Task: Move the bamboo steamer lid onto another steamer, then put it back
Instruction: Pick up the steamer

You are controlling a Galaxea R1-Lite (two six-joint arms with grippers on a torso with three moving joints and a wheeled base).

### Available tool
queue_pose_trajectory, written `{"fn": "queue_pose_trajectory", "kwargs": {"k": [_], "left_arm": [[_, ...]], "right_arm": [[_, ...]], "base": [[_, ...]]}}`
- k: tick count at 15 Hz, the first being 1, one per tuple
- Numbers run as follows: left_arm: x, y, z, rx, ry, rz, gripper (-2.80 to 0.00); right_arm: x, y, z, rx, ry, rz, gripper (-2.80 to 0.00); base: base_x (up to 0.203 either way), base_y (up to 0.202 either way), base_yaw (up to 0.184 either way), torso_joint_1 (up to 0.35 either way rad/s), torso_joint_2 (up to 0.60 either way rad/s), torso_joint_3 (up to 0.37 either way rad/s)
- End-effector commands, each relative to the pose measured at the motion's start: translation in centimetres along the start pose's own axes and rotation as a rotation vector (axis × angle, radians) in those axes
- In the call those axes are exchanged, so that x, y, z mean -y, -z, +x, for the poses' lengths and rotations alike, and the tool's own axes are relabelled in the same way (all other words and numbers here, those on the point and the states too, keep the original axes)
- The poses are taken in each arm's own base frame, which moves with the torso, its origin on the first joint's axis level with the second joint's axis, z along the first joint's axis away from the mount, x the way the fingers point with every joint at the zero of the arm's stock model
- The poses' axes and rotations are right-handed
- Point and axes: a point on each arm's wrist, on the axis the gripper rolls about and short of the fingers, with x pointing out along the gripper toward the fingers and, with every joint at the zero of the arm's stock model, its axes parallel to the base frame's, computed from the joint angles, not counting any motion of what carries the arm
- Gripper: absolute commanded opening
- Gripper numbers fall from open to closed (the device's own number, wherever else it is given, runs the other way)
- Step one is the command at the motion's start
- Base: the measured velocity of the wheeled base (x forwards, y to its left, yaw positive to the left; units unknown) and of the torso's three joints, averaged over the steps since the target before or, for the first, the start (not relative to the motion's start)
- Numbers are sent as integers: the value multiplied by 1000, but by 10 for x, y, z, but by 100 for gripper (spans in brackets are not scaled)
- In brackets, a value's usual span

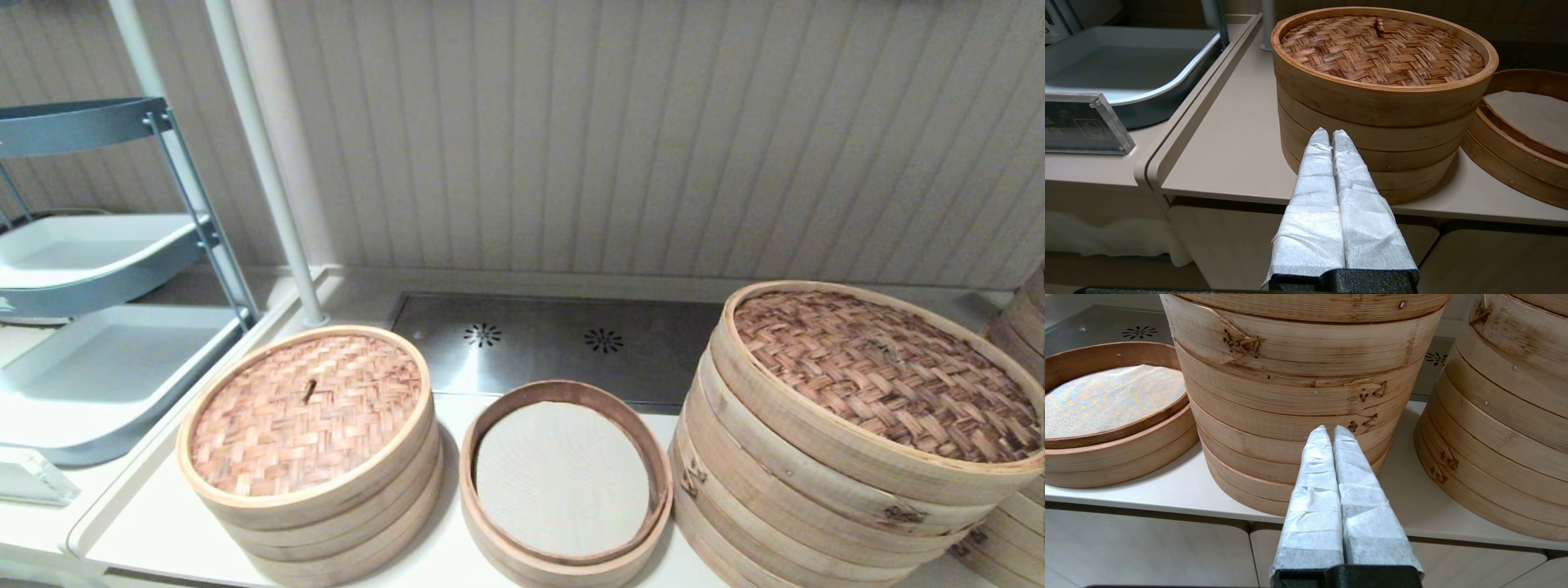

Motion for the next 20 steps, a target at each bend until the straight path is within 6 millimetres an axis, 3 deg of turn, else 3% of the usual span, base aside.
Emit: {"fn": "queue_pose_trajectory", "kwargs": {"k": [1, 8, 11, 13, 16, 20], "left_arm": [[0, 0, 0, 0, 0, 0, -280], [0, -6, -2, 19, -3, 10, -280], [0, -61, -14, 94, 15, 10, -280], [1, -105, -9, 58, 25, 7, -280], [1, -151, 31, -93, 37, -1, -280], [2, -189, 115, -321, 98, -37, -280]], "right_arm": [[0, 1, 0, -4, -1, 0, -280], [0, 1, 0, -5, -1, -1, -280], [0, 1, 0, -4, -1, -1, -280], [0, 1, 0, -4, -1, -1, -280], [0, 1, 0, -4, -1, -1, -280], [0, 1, 0, -4, -1, -1, -280]], "base": [[0, 0, 0, 0, 0, 0], [0, 0, 0, 0, 0, 0], [0, 0, 0, 0, 0, 0], [0, 0, 0, 0, 0, 0], [0, 0, 0, 0, 0, 0], [0, 0, 0, 0, 0, 0]]}}
